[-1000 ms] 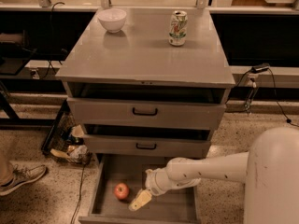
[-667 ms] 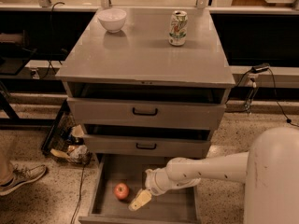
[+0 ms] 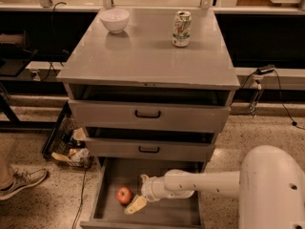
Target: Pick apple from bottom drawer and place on counter
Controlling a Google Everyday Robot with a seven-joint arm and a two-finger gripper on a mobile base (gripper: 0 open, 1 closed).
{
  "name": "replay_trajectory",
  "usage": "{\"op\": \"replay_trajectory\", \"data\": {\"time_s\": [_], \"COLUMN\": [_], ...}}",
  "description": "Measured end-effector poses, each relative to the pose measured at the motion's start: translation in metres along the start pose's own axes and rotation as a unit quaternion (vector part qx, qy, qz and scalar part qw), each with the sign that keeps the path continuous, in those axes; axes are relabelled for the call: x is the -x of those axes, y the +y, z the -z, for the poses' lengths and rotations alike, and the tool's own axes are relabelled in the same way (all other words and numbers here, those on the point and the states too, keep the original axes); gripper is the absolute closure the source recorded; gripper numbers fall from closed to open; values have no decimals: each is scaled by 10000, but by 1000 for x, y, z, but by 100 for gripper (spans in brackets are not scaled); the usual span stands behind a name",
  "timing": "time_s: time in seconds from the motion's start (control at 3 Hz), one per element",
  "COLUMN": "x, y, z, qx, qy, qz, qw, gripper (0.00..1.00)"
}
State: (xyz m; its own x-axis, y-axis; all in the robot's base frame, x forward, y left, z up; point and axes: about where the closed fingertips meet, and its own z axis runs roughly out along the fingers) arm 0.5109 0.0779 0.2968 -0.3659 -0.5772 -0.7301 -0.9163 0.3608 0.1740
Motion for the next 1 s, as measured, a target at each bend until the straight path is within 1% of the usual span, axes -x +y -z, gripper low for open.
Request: {"op": "replay_trajectory", "data": {"time_s": [0.33, 0.67, 1.0], "x": [8, 3, 3], "y": [-11, -40, -40], "z": [-39, -111, -111], "qx": [-122, -356, -354], "qy": [-152, -199, -201], "qz": [282, 599, 598], "qw": [9994, 9974, 9974], "gripper": [0, 0, 0]}}
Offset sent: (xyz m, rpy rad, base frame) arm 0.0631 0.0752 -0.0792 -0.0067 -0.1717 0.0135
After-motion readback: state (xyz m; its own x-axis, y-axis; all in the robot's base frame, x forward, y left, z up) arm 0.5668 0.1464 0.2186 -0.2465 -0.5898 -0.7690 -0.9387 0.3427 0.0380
